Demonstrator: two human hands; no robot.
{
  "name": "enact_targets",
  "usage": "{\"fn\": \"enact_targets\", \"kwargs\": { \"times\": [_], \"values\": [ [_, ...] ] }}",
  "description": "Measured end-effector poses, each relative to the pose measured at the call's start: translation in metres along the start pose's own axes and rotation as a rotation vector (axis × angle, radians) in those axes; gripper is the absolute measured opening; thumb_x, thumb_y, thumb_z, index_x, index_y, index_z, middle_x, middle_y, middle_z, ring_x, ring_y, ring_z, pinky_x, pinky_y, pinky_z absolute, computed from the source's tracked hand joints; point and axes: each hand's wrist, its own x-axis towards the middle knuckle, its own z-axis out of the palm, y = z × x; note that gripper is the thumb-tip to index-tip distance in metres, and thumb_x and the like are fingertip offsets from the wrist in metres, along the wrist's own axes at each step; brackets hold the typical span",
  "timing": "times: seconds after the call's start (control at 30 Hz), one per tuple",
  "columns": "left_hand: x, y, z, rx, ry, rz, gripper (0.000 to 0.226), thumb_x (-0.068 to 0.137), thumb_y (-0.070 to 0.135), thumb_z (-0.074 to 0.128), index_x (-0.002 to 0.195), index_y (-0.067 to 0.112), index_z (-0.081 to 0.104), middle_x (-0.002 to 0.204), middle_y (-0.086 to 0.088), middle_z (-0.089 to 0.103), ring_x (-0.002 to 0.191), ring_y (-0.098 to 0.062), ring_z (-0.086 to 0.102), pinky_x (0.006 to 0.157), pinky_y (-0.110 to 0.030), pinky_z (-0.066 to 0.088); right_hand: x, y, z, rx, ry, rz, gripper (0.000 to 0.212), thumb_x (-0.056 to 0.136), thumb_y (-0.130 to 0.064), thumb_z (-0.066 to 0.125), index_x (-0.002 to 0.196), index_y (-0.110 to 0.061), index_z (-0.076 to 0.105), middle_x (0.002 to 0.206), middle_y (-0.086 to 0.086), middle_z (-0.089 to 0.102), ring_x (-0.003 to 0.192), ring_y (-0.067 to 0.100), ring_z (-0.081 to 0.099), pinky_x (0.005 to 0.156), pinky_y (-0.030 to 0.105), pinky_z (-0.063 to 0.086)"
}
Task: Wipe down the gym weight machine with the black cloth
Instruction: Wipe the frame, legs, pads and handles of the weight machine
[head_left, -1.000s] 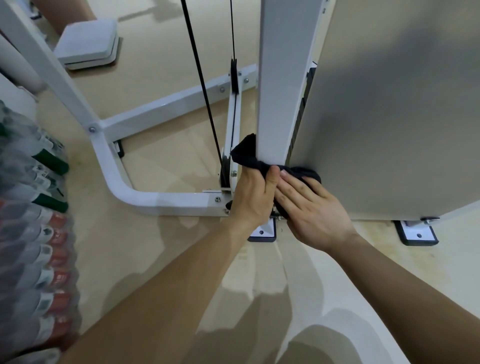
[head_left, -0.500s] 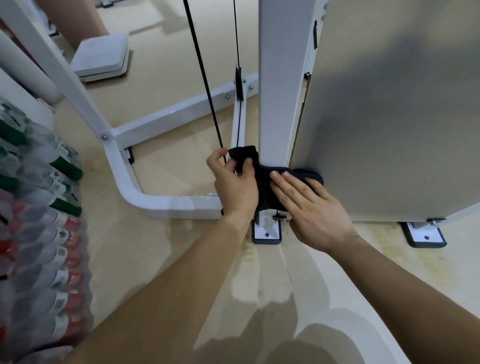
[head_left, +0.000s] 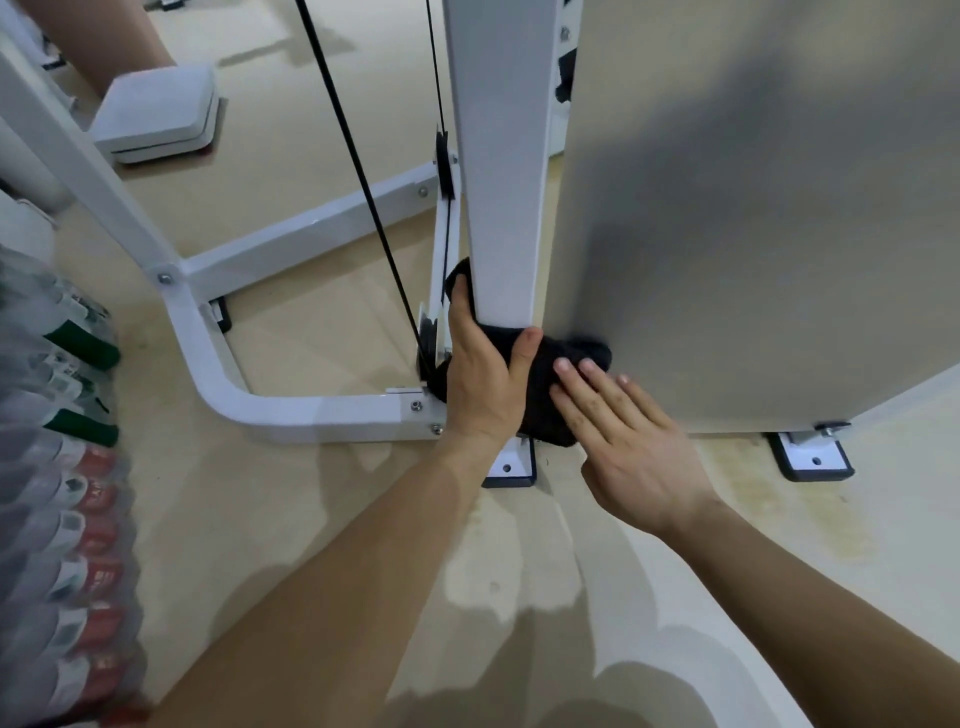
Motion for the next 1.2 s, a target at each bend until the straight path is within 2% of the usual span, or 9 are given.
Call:
{"fn": "enact_targets", "kwargs": {
  "times": [0.1,0.2,0.27,0.43,0.53,0.63,0.83,1.07,1.2],
  "values": [
    [-0.001,-0.006,0.011,-0.025,0.095,0.032,0.082,0.093,0.029,0.066,0.152,-0.004,0.019,0.151,-0.019,0.038,0.13,-0.016,0.037,0.1,0.005,0.021,-0.016,-0.012,0.029,0.101,-0.031,-0.028,0.058,0.077,-0.014,0.04,0.131,-0.005,0.058,0.122,0.015,0.063,0.104,0.035,0.064,0.086,0.042,0.053],
    [-0.009,-0.015,0.026,-0.015,0.211,0.016,0.069,0.094,0.023,0.059,0.143,-0.014,0.028,0.138,-0.028,0.049,0.116,-0.02,0.044,0.094,0.007,0.024,-0.021,-0.033,0.051,0.14,-0.046,-0.067,0.017,0.066,-0.013,0.061,0.082,-0.013,0.065,0.078,0.005,0.059,0.064,0.027,0.055,0.055,0.033,0.044],
    [-0.019,-0.036,0.036,0.035,0.187,-0.041,0.06,0.097,0.013,0.059,0.142,-0.014,0.031,0.132,-0.03,0.052,0.112,-0.023,0.044,0.093,0.0,0.03,-0.022,-0.047,0.066,0.195,-0.123,-0.055,0.016,0.06,-0.015,0.071,0.068,-0.017,0.057,0.068,0.002,0.053,0.057,0.025,0.051,0.049,0.031,0.04],
    [-0.04,-0.09,0.035,0.186,-0.126,-0.333,0.06,0.102,0.031,0.05,0.152,0.012,0.024,0.141,-0.013,0.053,0.124,-0.035,0.052,0.099,-0.038,0.04,-0.022,-0.061,0.09,0.263,-0.225,0.03,0.017,0.059,-0.019,0.074,0.067,-0.019,0.059,0.066,-0.002,0.053,0.056,0.021,0.054,0.048,0.025,0.03],
    [-0.024,-0.073,0.022,0.163,-0.135,-0.202,0.058,0.102,0.028,0.05,0.151,0.009,0.027,0.139,-0.012,0.054,0.122,-0.029,0.052,0.097,-0.032,0.039,-0.016,-0.06,0.087,0.297,-0.304,0.048,0.003,0.073,-0.021,0.063,0.074,-0.019,0.062,0.074,-0.001,0.056,0.066,0.023,0.059,0.052,0.027,0.033],
    [-0.007,-0.05,0.015,0.024,-0.025,-0.029,0.063,0.101,0.025,0.054,0.151,-0.001,0.026,0.143,-0.016,0.048,0.118,-0.015,0.044,0.097,-0.014,0.034,-0.003,-0.061,0.082,0.323,-0.304,0.071,0.019,0.091,-0.023,0.046,0.096,-0.018,0.064,0.096,0.0,0.06,0.088,0.025,0.06,0.062,0.031,0.037],
    [-0.006,-0.062,0.023,-0.04,0.054,0.127,0.082,0.093,0.046,0.048,0.14,-0.019,0.029,0.136,-0.031,0.048,0.117,-0.019,0.042,0.097,0.004,0.025,0.009,-0.064,0.088,0.353,-0.318,0.08,0.022,0.097,-0.025,0.039,0.1,-0.018,0.059,0.101,0.0,0.056,0.092,0.025,0.056,0.064,0.032,0.035],
    [-0.038,-0.121,0.053,0.111,-0.034,-0.109,0.087,0.086,0.051,0.052,0.147,-0.007,0.028,0.136,-0.021,0.055,0.116,-0.039,0.057,0.089,-0.036,0.043,-0.003,-0.047,0.111,0.383,-0.296,0.172,0.02,0.098,-0.028,0.042,0.097,-0.019,0.06,0.099,-0.001,0.057,0.092,0.024,0.059,0.063,0.032,0.041],
    [-0.052,-0.141,0.055,0.339,-0.123,-0.194,0.086,0.086,0.042,0.071,0.148,-0.002,0.032,0.146,-0.022,0.047,0.138,-0.038,0.042,0.108,-0.048,0.04,-0.006,-0.043,0.114,0.378,-0.34,0.191,0.021,0.099,-0.028,0.039,0.104,-0.022,0.058,0.104,-0.003,0.056,0.097,0.023,0.057,0.065,0.032,0.039]
  ]
}}
